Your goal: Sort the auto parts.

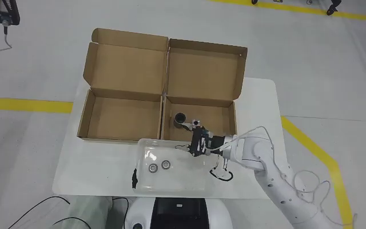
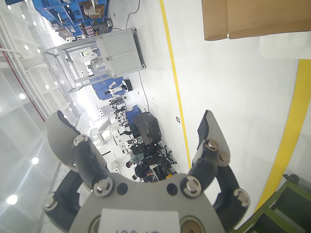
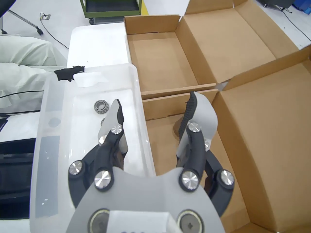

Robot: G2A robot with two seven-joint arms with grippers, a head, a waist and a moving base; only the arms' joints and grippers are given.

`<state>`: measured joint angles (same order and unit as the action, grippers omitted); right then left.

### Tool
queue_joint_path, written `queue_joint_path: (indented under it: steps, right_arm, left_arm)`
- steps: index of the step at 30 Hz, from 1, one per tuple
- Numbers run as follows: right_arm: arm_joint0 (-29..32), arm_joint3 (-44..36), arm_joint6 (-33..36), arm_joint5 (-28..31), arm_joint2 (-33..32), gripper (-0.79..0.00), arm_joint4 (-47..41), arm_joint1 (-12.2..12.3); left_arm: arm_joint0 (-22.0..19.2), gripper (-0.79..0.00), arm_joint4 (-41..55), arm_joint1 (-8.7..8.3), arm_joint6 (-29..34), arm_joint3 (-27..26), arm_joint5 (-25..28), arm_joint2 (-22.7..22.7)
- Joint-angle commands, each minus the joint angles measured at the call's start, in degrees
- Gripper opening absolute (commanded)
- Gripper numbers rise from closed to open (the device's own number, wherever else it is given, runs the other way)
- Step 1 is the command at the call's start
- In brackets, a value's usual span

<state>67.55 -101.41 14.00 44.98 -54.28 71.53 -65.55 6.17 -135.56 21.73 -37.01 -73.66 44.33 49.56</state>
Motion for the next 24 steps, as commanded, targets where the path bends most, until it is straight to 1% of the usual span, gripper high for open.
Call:
queue_joint_path:
  steps: [1,4,6,24]
  right_arm:
    - [-0.31,0.01,-0.10,-0.23,1.66,-0.265,0.80,-0.28]
    - [-1.47,0.87,0.04,0.37,3.83,-0.274,0.84,-0.75]
    - [-2.03,1.28,0.03,0.22,4.48,-0.329,0.56,-0.96]
    - [-2.03,1.28,0.03,0.22,4.48,-0.329,0.56,-0.96]
  left_arm:
    - [0.00,0.000,0.00,0.00,0.00,0.00,0.00,0.00]
    - [0.00,0.000,0.00,0.00,0.00,0.00,0.00,0.00]
    - [0.00,0.000,0.00,0.00,0.00,0.00,0.00,0.00]
    - [0.00,0.000,0.00,0.00,0.00,0.00,0.00,0.00]
